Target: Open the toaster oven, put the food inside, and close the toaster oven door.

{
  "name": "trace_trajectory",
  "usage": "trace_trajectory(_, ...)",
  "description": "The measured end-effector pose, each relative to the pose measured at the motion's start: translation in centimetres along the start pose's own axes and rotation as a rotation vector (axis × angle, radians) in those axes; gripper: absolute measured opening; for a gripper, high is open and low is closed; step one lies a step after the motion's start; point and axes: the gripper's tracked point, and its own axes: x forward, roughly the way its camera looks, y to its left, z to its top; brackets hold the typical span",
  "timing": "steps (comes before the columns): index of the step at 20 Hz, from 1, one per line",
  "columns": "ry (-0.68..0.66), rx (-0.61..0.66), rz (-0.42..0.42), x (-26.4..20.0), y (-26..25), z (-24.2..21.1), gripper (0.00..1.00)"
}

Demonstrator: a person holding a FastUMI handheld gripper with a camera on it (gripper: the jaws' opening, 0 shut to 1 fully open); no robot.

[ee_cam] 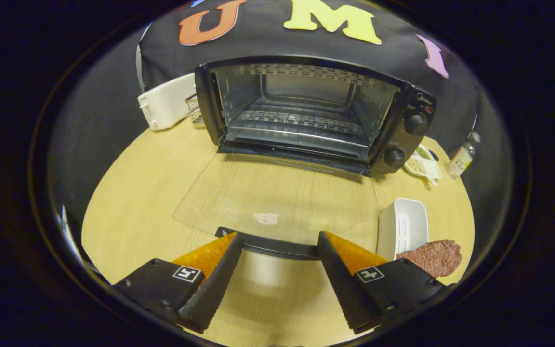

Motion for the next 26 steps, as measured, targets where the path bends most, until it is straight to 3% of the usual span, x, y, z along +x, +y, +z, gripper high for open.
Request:
trace_trajectory(5, -0.068, -0.008, 0.028, -3.2, -5.1, 1.8, 1.00)
trace_trajectory(9, -0.134, -0.104, -0.010, -5.5, -13.0, 3.4, 1.00)
trace_trajectory(13, -0.114, -0.099, -0.019, -6.4, -20.5, 2.3, 1.00)
trace_trajectory(15, -0.067, -0.075, 0.018, -6.2, -22.3, 0.9, 1.00)
trace_trajectory(20, 0.040, 0.047, 0.200, -5.3, -22.4, -2.2, 0.95)
trace_trajectory(26, 0.187, 0.331, 0.429, -5.0, -20.4, -3.9, 0.55)
